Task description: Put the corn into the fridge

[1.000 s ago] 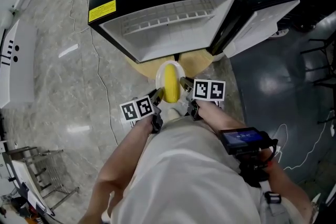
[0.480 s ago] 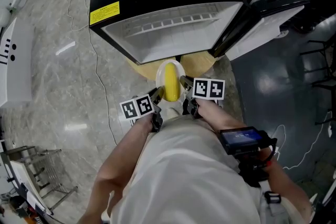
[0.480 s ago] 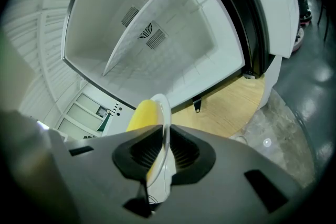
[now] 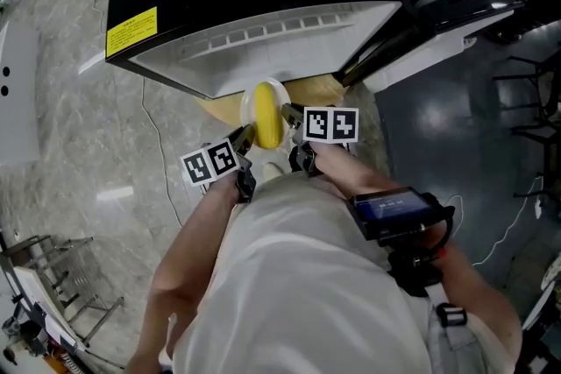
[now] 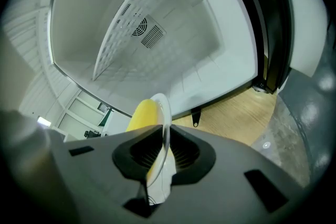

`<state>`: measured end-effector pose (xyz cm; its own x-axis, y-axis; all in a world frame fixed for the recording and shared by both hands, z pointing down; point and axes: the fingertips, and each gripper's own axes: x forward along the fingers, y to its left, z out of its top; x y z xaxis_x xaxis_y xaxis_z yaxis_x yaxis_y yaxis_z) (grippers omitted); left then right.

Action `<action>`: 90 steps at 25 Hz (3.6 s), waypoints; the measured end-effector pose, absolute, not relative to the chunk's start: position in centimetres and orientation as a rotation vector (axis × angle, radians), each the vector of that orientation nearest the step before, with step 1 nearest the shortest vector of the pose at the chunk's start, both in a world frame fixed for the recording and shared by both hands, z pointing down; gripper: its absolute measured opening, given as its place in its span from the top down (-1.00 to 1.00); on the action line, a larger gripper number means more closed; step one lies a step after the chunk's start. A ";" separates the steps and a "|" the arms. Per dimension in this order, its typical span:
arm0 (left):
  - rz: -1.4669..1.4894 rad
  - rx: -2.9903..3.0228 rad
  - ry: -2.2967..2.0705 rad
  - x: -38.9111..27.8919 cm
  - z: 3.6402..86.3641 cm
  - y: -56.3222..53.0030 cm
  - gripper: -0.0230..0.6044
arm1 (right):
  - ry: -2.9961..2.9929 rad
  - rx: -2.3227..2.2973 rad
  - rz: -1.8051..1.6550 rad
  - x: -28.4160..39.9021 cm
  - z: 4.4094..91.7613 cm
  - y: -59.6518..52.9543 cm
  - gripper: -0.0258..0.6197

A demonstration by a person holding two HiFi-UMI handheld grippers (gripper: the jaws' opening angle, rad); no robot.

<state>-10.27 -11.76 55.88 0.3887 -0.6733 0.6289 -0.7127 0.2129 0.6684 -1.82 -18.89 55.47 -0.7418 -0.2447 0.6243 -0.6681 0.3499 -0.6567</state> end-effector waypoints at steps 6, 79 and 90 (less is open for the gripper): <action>0.051 1.463 -1.325 -10.0 56.4 -14.1 0.74 | -2.188 0.769 1.360 -1.8 56.1 -21.4 0.78; 0.032 1.290 -1.629 -16.2 62.1 -27.3 0.74 | -2.232 0.749 0.795 -9.8 60.8 -35.6 0.77; 0.109 1.279 -1.653 -16.3 63.0 -28.6 0.74 | -2.177 0.829 0.820 -9.4 62.5 -36.7 0.76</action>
<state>-16.30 -28.56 63.04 0.0613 -0.6783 0.7322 -0.7686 0.4360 0.4682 -9.42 -36.73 62.53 -0.5818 -0.3212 0.7473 -0.7343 0.6026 -0.3126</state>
